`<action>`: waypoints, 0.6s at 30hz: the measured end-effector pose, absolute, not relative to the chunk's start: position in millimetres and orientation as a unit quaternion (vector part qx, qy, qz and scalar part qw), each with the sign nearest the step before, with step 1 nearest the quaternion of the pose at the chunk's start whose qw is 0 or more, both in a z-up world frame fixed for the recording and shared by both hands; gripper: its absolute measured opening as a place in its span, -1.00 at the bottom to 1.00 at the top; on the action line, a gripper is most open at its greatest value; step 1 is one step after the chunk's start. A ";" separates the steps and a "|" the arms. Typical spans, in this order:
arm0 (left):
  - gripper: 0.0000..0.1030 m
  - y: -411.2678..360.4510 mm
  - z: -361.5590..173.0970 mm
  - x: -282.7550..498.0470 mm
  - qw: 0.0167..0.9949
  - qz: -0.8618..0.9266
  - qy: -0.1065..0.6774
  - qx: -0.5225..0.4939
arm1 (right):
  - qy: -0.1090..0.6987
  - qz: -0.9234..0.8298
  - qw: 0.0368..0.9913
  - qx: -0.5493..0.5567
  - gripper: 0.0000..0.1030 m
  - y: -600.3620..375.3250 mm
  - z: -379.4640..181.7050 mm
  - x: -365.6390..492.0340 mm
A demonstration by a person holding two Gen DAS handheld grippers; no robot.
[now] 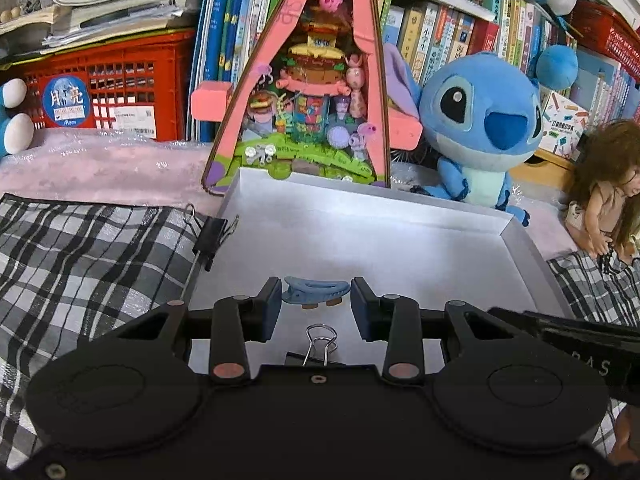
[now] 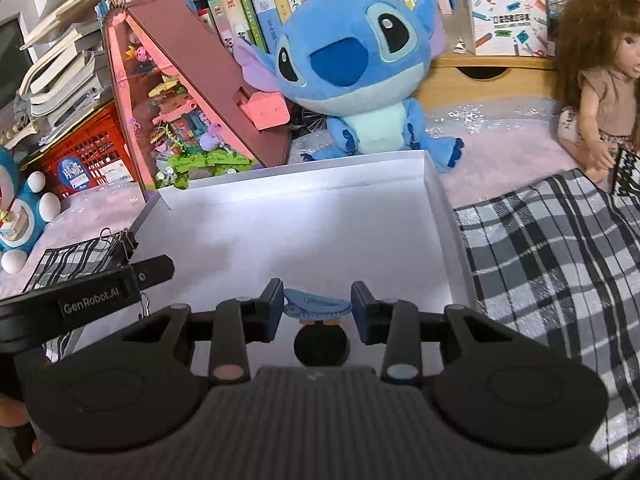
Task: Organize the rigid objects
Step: 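Carry both light-blue hair clips up and over the white box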
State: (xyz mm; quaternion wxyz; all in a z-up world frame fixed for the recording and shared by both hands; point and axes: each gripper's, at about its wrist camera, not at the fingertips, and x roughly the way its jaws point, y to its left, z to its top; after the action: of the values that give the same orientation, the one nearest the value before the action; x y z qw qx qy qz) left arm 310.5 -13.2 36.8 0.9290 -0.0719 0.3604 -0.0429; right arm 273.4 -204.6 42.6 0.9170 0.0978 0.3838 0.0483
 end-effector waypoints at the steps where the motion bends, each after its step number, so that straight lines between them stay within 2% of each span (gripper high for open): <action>1: -0.31 -13.5 35.3 311.1 0.929 -0.043 0.361 -0.070 | 0.383 0.049 0.917 0.096 -0.19 -203.5 41.8 275.4; 18: -0.31 -18.6 25.1 308.7 0.921 -0.043 0.384 -0.059 | 0.397 0.053 0.912 0.085 -0.18 -198.2 26.6 287.6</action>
State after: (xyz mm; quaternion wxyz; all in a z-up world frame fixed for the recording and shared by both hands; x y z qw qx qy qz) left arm 308.7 -18.6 25.1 0.9206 -0.0591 0.3835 -0.0435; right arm 287.6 -198.2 26.6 0.9123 0.0849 0.3972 0.0525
